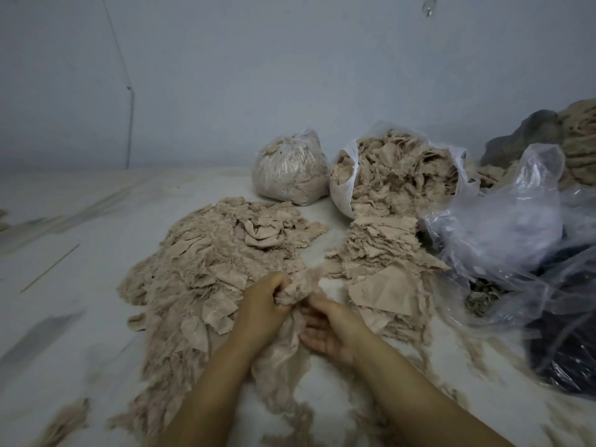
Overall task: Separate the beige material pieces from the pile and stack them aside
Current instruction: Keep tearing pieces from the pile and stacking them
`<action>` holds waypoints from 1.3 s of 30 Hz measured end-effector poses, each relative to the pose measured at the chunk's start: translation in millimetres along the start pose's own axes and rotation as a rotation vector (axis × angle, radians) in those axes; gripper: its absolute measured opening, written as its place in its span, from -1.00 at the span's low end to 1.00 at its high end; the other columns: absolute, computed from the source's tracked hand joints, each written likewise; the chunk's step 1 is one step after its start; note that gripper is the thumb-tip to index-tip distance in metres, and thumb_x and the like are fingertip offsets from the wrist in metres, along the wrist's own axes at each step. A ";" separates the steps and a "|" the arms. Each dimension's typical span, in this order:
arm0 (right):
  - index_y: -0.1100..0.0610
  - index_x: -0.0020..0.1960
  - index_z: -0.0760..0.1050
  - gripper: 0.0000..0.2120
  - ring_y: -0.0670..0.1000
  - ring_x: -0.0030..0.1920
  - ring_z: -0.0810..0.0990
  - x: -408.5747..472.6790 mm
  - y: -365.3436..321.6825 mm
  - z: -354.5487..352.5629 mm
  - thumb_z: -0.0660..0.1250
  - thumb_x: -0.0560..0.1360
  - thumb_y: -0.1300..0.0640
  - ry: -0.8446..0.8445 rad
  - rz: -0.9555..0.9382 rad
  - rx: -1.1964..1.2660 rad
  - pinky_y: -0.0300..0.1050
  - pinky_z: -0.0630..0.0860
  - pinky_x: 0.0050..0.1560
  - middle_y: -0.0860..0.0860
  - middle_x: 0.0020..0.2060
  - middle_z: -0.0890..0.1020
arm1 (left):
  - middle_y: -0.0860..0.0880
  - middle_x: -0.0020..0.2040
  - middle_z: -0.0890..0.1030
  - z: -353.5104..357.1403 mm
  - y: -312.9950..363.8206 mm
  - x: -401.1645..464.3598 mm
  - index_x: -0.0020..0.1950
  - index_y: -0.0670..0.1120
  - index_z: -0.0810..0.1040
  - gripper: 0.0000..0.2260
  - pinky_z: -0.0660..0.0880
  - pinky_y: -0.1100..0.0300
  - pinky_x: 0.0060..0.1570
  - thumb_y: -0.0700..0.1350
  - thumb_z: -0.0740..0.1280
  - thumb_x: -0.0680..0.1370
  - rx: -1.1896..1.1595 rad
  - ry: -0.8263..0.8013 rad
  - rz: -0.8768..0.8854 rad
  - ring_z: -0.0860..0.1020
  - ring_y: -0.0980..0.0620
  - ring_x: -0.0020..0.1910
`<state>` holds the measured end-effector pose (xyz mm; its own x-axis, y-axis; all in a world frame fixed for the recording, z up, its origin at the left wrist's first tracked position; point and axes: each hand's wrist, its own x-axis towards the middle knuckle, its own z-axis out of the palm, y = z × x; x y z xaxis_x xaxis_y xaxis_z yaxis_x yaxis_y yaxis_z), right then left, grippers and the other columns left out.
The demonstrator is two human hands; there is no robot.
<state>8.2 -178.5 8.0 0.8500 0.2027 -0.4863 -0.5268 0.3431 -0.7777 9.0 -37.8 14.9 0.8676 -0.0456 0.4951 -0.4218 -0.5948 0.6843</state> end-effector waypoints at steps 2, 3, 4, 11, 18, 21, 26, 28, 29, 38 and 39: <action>0.20 -0.06 0.52 -0.93 0.03 -0.29 0.62 4.5 -6.3 3.1 0.30 0.56 0.19 0.021 -0.102 0.088 -0.17 0.58 -0.38 0.09 -0.30 0.60 | 0.09 -0.36 0.38 0.2 0.1 0.3 -0.37 0.06 0.26 -0.58 0.26 0.23 -0.34 -0.34 0.42 0.40 0.058 0.020 0.083 0.33 0.16 -0.36; 0.18 -0.10 0.50 -0.93 0.04 -0.27 0.63 4.9 -12.1 4.5 0.29 0.56 0.22 0.028 -0.152 0.124 -0.16 0.59 -0.34 0.09 -0.29 0.61 | 0.10 -0.36 0.35 -1.8 -0.2 1.3 -0.37 0.06 0.23 -0.56 0.24 0.23 -0.35 -0.34 0.42 0.40 0.090 0.028 0.115 0.31 0.17 -0.37; 0.18 -0.13 0.49 -0.90 0.04 -0.25 0.63 5.4 -18.5 5.9 0.28 0.56 0.24 0.025 -0.190 0.149 -0.15 0.59 -0.31 0.10 -0.28 0.61 | 0.10 -0.36 0.33 -5.1 0.2 3.4 -0.38 0.06 0.22 -0.55 0.23 0.22 -0.36 -0.33 0.42 0.40 0.116 0.034 0.129 0.31 0.18 -0.37; 0.16 -0.04 0.52 -0.71 0.00 -0.15 0.65 4.9 -38.8 8.3 0.30 0.54 -0.09 0.070 -0.360 -0.068 -0.12 0.57 -0.14 0.04 -0.21 0.66 | 0.15 -0.34 0.64 -31.5 21.3 40.3 -0.17 -0.01 0.58 -0.93 0.46 0.41 -0.35 -0.08 0.41 0.50 -0.316 0.171 -0.248 0.55 0.28 -0.36; 0.09 -0.27 0.63 -0.87 -0.07 -0.29 0.64 6.9 4.7 -7.3 0.42 0.46 0.15 -0.213 -0.260 -0.329 -0.21 0.54 -0.21 0.04 -0.28 0.66 | -0.08 -0.19 0.71 -22.8 7.9 26.2 0.17 -0.18 0.49 -0.68 0.58 0.14 -0.15 0.04 0.19 0.60 -0.784 0.011 -0.571 0.68 0.06 -0.17; 0.16 -0.21 0.47 -0.83 -0.06 -0.33 0.60 6.1 1.5 -15.1 0.31 0.56 0.18 -0.161 -0.373 -0.263 -0.24 0.53 -0.28 -0.01 -0.38 0.64 | -0.14 -0.20 0.70 -20.8 0.1 27.7 0.24 -0.28 0.42 -0.62 0.60 0.12 -0.27 0.01 0.14 0.63 -1.048 0.061 -0.738 0.67 0.04 -0.27; 0.11 -0.13 0.49 -0.75 -0.16 -0.32 0.50 -0.8 11.6 -6.4 0.43 0.44 -0.06 -0.153 -0.510 -0.557 -0.32 0.40 -0.27 -0.15 -0.37 0.55 | -0.23 -0.12 0.65 -6.0 3.8 29.6 0.30 -0.41 0.38 -0.50 0.58 0.17 -0.45 0.03 0.12 0.63 -1.230 0.092 -0.873 0.68 -0.02 -0.32; 0.09 -0.25 0.42 -0.79 -0.04 -0.36 0.42 1.6 16.3 -2.9 0.38 0.51 0.10 -0.020 -0.602 -0.473 -0.17 0.36 -0.30 -0.06 -0.43 0.47 | -0.27 -0.07 0.62 -4.6 3.3 31.3 0.32 -0.41 0.34 -0.53 0.59 0.15 -0.45 -0.02 0.11 0.64 -1.192 0.202 -0.808 0.67 -0.01 -0.35; 0.09 -0.28 0.38 -0.75 0.01 -0.36 0.37 2.1 15.2 -4.5 0.33 0.55 0.12 0.054 -0.639 -0.413 -0.12 0.32 -0.30 0.00 -0.44 0.43 | -0.31 -0.06 0.60 -6.5 0.6 32.6 0.33 -0.41 0.30 -0.56 0.60 0.15 -0.44 -0.06 0.10 0.65 -1.187 0.279 -0.782 0.66 0.00 -0.39; 0.20 -0.21 0.44 -0.76 0.05 -0.28 0.37 0.5 9.8 -8.7 0.21 0.61 0.16 0.017 -0.634 -0.221 -0.04 0.34 -0.21 0.12 -0.34 0.43 | -0.13 -0.28 0.67 9.0 1.7 12.1 -0.17 -0.19 0.62 -0.74 0.57 0.16 -0.33 -0.01 0.49 0.34 -0.847 -0.179 -0.883 0.64 -0.03 -0.30; 0.20 -0.21 0.42 -0.76 0.04 -0.28 0.38 0.4 9.8 -9.7 0.20 0.62 0.16 0.044 -0.645 -0.187 -0.05 0.36 -0.22 0.11 -0.34 0.43 | -0.14 -0.31 0.67 11.9 -1.4 11.7 -0.12 -0.21 0.58 -0.81 0.57 0.19 -0.39 -0.14 0.48 0.37 -0.901 -0.071 -0.881 0.64 0.00 -0.35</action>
<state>3.3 -183.9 -3.7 0.9959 -0.0286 0.0856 0.0898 0.2174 -0.9719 22.8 -47.1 13.4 0.9455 0.0277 -0.3244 0.3003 0.3104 0.9019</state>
